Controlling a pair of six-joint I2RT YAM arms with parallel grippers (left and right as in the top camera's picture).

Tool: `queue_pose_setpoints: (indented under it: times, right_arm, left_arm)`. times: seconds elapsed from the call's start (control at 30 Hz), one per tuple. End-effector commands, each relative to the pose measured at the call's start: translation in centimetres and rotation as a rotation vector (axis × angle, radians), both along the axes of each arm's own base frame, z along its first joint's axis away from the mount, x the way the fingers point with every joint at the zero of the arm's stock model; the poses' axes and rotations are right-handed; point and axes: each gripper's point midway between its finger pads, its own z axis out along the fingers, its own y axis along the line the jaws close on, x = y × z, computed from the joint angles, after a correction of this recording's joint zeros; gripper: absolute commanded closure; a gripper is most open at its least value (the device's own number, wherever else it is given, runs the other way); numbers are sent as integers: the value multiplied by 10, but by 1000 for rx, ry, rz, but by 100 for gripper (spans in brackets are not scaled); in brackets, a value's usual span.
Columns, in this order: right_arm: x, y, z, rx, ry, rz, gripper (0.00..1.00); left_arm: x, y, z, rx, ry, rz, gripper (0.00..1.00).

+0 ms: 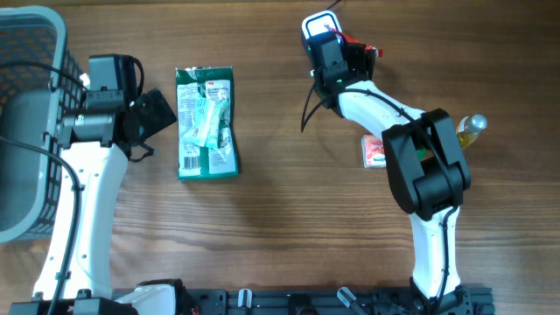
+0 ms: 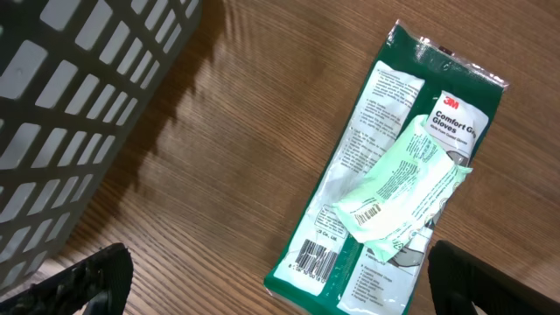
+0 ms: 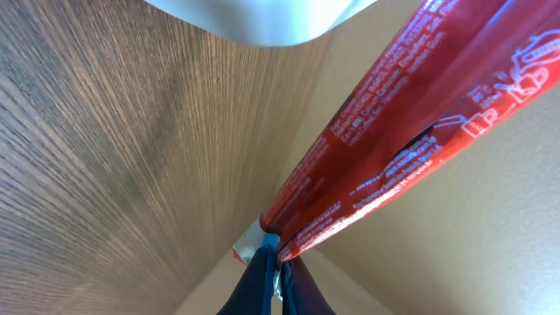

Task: Scan the item barcode
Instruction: 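Hold the red tubes up under the white scanner with right gripper, then lower the red tubes toward the table right of center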

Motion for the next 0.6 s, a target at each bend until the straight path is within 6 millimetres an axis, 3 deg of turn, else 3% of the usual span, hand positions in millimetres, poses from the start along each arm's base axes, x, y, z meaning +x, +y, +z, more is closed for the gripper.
queue_pose_setpoints:
  times: [0.0, 0.13, 0.27, 0.37, 0.57]
  right_arm:
    - [-2, 15, 12, 83, -21, 26, 96]
    - [-15, 27, 28, 199, 12, 63, 96]
    - [-39, 43, 39, 438, 70, 72, 96]
    - [-70, 58, 41, 670, 137, 12, 96]
    - [-156, 69, 12, 1038, 345, -433, 95]
  left_arm:
    - [1, -2, 0, 2, 2, -12, 0]
    - [1, -2, 0, 2, 2, -12, 0]
    - [1, -2, 0, 2, 2, -12, 0]
    - [1, -2, 0, 2, 2, -12, 0]
    - [1, -2, 0, 2, 2, -12, 0]
